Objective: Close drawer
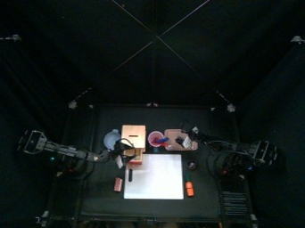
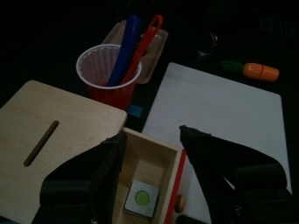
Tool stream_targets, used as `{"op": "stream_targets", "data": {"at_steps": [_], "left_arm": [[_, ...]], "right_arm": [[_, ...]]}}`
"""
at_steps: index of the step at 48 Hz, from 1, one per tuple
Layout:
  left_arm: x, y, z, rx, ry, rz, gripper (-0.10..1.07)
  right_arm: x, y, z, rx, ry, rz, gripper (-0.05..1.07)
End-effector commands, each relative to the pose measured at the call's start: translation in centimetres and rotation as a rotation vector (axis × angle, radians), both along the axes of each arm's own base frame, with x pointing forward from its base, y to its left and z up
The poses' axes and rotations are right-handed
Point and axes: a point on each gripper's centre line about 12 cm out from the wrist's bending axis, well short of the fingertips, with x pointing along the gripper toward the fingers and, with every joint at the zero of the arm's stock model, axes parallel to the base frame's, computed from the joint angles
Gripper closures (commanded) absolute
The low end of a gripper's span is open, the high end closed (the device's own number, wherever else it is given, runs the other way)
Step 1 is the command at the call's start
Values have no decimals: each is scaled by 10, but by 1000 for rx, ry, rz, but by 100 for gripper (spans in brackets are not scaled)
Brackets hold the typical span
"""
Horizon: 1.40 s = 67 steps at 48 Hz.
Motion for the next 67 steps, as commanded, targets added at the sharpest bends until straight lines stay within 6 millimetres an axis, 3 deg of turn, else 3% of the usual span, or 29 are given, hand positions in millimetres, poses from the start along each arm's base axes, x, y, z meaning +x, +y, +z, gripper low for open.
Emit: {"op": "stream_targets", "data": {"at_steps": [1, 11, 21, 28, 34, 41, 51, 61, 67], "left_arm": [[2, 0, 5, 3, -15, 2, 10], [2, 9, 10, 16, -32, 56, 11], [-4, 58, 15, -45, -74, 299, 12], [-12, 90, 15, -161, -131, 454, 17], [-18, 113, 17, -229, -189, 560, 32], [-19, 132, 21, -268, -238, 613, 58], [-11, 167, 15, -338, -261, 715, 89], [13, 199, -11, -390, -180, 723, 90], [25, 208, -27, -444, -138, 705, 90]], "right_arm": [[-1, 4, 16, -29, -56, 8, -1], [16, 47, 33, -19, -135, 148, -1], [55, 106, 43, 30, -226, 331, 0], [84, 131, 50, 15, -290, 406, 1], [109, 140, 45, -2, -280, 450, 4], [142, 149, 37, -28, -253, 503, 13], [183, 162, 25, -46, -234, 556, 36], [214, 172, 27, -51, -247, 583, 64], [232, 171, 23, -40, -223, 581, 71]]}}
